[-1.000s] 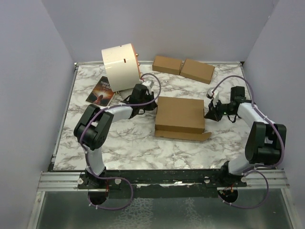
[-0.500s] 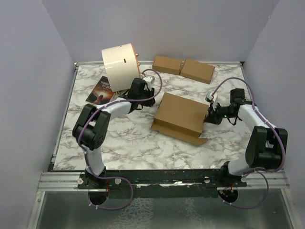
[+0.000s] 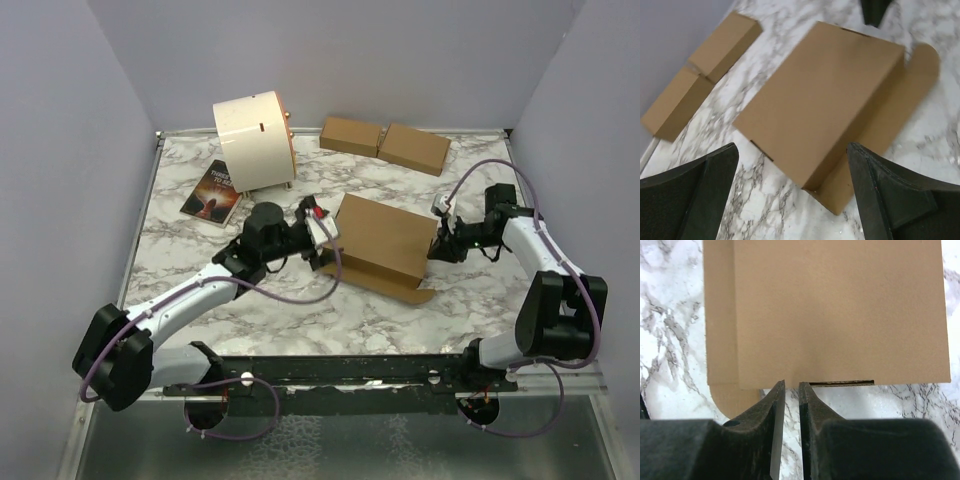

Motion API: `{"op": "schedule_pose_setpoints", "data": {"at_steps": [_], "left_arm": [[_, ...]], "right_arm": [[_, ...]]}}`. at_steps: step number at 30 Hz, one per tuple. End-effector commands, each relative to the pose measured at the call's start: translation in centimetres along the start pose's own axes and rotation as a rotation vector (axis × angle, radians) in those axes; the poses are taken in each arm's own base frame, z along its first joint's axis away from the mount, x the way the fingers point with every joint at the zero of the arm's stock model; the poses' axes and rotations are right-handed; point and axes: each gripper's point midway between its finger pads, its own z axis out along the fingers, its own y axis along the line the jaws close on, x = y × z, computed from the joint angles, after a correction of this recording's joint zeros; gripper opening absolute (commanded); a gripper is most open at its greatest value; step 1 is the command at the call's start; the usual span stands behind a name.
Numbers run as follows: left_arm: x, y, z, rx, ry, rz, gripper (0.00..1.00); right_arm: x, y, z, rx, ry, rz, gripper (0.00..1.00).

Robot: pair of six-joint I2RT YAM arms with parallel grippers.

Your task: Fold the paper box

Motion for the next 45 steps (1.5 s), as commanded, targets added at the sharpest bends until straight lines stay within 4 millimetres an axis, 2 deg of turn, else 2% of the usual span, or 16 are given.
{"op": "schedule_pose_setpoints", "data": {"at_steps": [1,6,8,15,18,22,25,27,30,32,35,37,41,43,45], "left_arm": [[0.9,-6.0,0.0,0.274,-0.070,0.389,0.93],[5.1,-9.9,0.8,0.415,0.061,0.613,0.95],[6.4,-10.7,1.1,0.455,0.075,0.678,0.99],[9.7,-11.1,2.7,0.500,0.117,0.796,0.99],[10.5,-10.9,3.4,0.484,0.121,0.820,0.99],[10.9,-10.8,4.0,0.471,0.117,0.824,0.99],[10.4,-10.8,3.8,0.446,0.099,0.786,0.99],[9.6,-10.6,3.3,0.412,0.084,0.755,0.99],[7.3,-9.9,2.1,0.322,0.053,0.633,0.98],[5.6,-9.8,1.0,0.284,0.044,0.495,0.92],[3.2,-9.7,-0.5,0.207,0.040,0.178,0.83],[2.6,-10.3,-1.7,0.182,0.041,-0.026,0.79],[4.1,-12.1,-3.7,0.140,0.033,-0.361,0.70],[5.4,-12.2,-3.9,0.086,0.057,-0.489,0.63],[7.2,-11.6,-3.9,-0.009,0.124,-0.601,0.61]], "right_arm": [[-2.6,2.2,-0.8,-0.070,-0.099,-0.053,0.20],[-4.0,2.7,-0.5,-0.094,-0.186,-0.026,0.22],[-4.5,3.0,-0.3,-0.110,-0.226,-0.011,0.23],[-3.9,2.6,-0.1,-0.092,-0.205,-0.007,0.28],[-3.6,1.8,0.0,-0.059,-0.179,0.009,0.28],[-3.1,-1.7,-0.9,0.084,-0.144,0.070,0.28],[-3.6,-5.6,-2.7,0.236,-0.145,0.120,0.25],[-3.7,-8.7,-3.6,0.357,-0.128,0.139,0.17],[-2.8,-13.1,-3.8,0.476,-0.087,0.141,0.10],[-2.1,-15.3,-3.2,0.471,-0.044,0.135,0.06],[-0.4,-16.9,-1.5,0.431,-0.002,0.171,0.04],[0.2,-18.0,-1.1,0.438,0.010,0.167,0.04],[1.3,-18.7,0.1,0.401,0.042,0.157,0.03],[1.6,-18.0,1.0,0.340,0.048,0.139,0.03],[1.6,-16.4,1.9,0.266,0.050,0.107,0.03]]}}
